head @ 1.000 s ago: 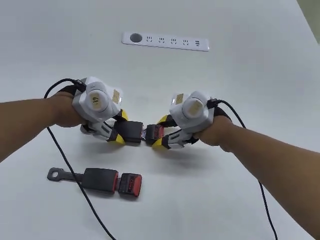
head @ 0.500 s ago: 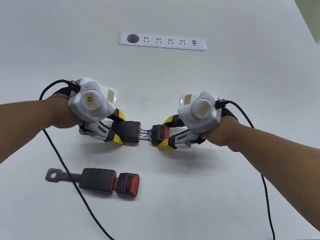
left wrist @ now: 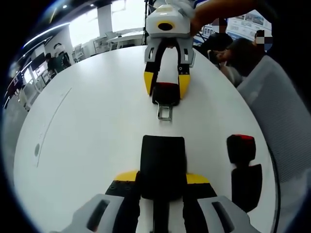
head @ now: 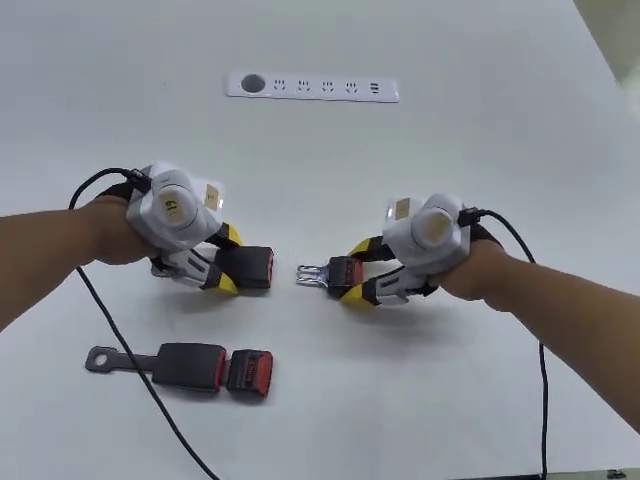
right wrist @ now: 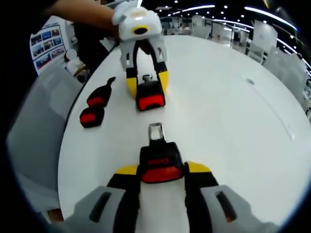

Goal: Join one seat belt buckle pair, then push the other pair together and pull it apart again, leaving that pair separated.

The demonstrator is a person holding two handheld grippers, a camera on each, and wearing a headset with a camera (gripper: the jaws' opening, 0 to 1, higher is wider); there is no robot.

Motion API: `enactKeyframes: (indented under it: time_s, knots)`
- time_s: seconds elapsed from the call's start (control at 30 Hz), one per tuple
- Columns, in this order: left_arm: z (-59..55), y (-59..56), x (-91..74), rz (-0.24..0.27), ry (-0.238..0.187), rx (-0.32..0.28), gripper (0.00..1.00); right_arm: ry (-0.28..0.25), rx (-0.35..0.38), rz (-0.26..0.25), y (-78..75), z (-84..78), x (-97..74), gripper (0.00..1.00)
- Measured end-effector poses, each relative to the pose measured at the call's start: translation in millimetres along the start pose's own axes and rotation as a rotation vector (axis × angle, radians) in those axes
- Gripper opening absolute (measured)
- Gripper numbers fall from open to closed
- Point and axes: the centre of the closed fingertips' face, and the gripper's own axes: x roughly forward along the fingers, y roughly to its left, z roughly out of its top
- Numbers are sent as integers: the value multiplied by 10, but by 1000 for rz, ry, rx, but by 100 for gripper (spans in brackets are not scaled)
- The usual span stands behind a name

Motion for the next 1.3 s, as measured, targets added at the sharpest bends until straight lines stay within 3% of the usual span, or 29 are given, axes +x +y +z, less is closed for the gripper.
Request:
enactKeyframes:
  time_s: [0.87, 1.3]
  knots:
    - [4, -21, -7, -3, 27, -5, 34, 40, 1, -44, -61, -577, -402, 36]
    - [-3, -20, -9, -10, 36, 3, 34, 48, 35, -49, -18, -636, -463, 36]
